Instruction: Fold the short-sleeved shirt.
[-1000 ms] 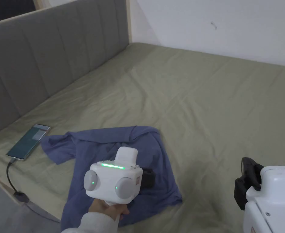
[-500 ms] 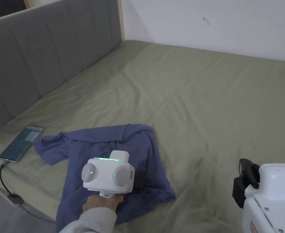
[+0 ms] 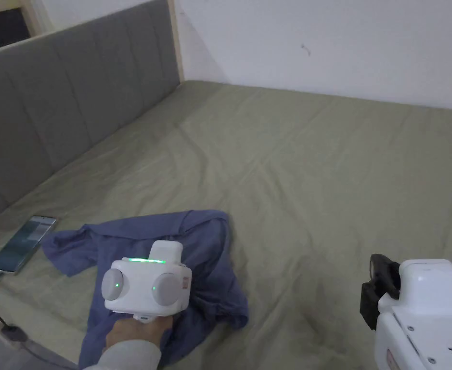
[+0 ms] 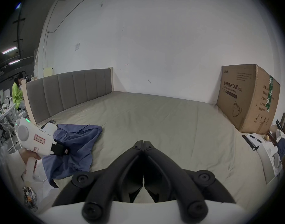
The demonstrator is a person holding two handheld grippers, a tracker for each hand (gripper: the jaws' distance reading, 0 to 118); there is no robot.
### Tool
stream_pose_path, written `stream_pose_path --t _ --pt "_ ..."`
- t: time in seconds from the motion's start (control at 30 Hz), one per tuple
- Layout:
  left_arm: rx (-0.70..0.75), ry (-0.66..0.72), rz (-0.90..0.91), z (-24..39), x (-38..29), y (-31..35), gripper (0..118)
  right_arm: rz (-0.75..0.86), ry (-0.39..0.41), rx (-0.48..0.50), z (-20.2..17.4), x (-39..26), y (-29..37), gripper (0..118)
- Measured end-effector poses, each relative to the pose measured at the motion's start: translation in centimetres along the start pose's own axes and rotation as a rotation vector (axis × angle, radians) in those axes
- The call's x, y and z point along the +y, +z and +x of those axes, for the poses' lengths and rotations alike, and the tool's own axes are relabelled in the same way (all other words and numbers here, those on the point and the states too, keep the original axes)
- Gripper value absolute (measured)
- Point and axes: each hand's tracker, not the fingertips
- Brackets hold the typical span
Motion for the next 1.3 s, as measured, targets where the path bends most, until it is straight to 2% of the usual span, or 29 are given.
stream_pose_path --t 0.27,0.43,0.6,0.73,0.83,0.93,1.1,1.3 --pt "-0.037 0.013 0.197 -0.9 3.5 8.2 4 0.032 -0.041 -0.037 1.8 0.8 1.8 0" --pt "-0.087 -0.083 0.337 1.3 7.1 14.6 4 0.066 -0.075 -0.067 3.6 1.3 3.4 0" --pt "-0.252 -0.168 0.472 6.5 10.5 21.2 4 0.115 -0.103 -0.133 6.2 2.0 5.6 0" --pt "-0.403 -0.314 0.54 12.5 13.2 25.4 4 0.155 -0.148 -0.214 9.8 2.0 7.5 0" --pt "-0.482 -0.432 0.601 17.6 13.6 28.0 4 0.183 -0.173 -0.278 12.7 1.9 9.2 0" --pt "-0.567 -0.487 0.631 22.5 12.4 29.3 4 0.205 -0.176 -0.359 15.4 1.6 11.2 0" --pt "-0.679 -0.563 0.449 30.2 8.1 23.7 4 0.178 -0.196 -0.438 19.5 -0.3 13.7 0" --pt "-0.749 -0.594 0.008 38.2 -2.9 10.3 4 0.025 -0.278 -0.453 23.2 -4.2 14.1 0"
